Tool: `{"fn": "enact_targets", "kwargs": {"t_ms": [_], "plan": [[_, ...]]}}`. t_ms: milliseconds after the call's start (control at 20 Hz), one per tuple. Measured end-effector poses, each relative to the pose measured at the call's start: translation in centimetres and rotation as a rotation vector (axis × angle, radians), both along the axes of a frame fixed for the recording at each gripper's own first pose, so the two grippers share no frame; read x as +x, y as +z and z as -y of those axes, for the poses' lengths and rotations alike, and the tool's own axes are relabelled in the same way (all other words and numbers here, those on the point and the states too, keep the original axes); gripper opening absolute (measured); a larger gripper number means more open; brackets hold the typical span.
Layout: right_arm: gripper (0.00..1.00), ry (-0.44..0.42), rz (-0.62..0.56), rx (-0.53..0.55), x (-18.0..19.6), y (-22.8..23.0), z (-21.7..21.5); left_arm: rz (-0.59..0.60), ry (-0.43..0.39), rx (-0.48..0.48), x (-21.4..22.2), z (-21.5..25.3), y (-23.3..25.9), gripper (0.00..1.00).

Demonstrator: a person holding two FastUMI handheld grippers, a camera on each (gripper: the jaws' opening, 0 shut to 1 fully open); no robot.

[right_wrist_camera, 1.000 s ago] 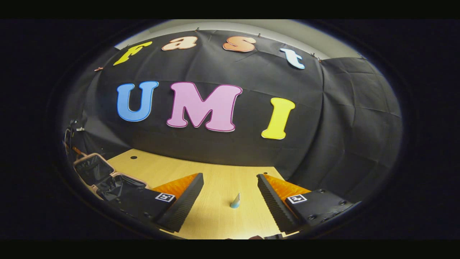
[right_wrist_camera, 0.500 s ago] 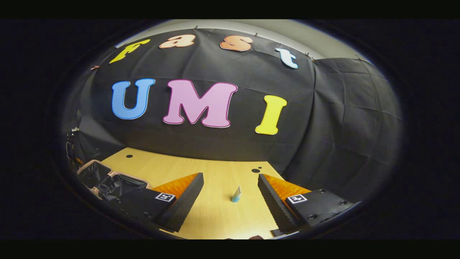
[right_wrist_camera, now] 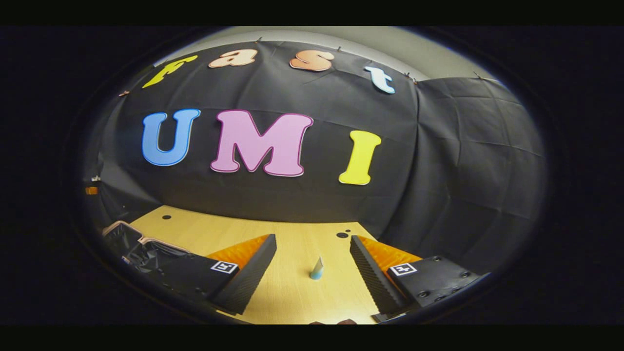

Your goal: First open the suitcase, pack the skin care products into it, and then close the suitcase.

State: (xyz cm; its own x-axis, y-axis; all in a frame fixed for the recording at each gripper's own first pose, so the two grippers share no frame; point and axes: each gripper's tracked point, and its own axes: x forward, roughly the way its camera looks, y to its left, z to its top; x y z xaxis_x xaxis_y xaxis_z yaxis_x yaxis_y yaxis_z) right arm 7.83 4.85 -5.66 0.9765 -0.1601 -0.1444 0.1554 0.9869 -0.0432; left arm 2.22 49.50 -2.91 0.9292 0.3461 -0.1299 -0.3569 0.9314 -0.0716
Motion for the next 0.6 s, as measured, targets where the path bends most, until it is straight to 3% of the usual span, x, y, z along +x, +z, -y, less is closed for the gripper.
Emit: {"fn": "enact_targets", "kwargs": {"t_ms": [250,350,600], "plan": [[0.96,0.033,0.017,-0.005,0.5,0.0,-0.3,0.094,-0.218,0.073,2.4,13.7,5.4,0.96],[0.97,0.062,0.005,-0.022,0.7,-0.7,-0.4,0.091,-0.298,0.105,3.7,19.7,5.0,0.96],[0.96,0.13,-0.025,-0.026,1.3,-2.3,0.0,0.032,-0.485,0.068,6.0,34.4,1.6,0.96]]}}
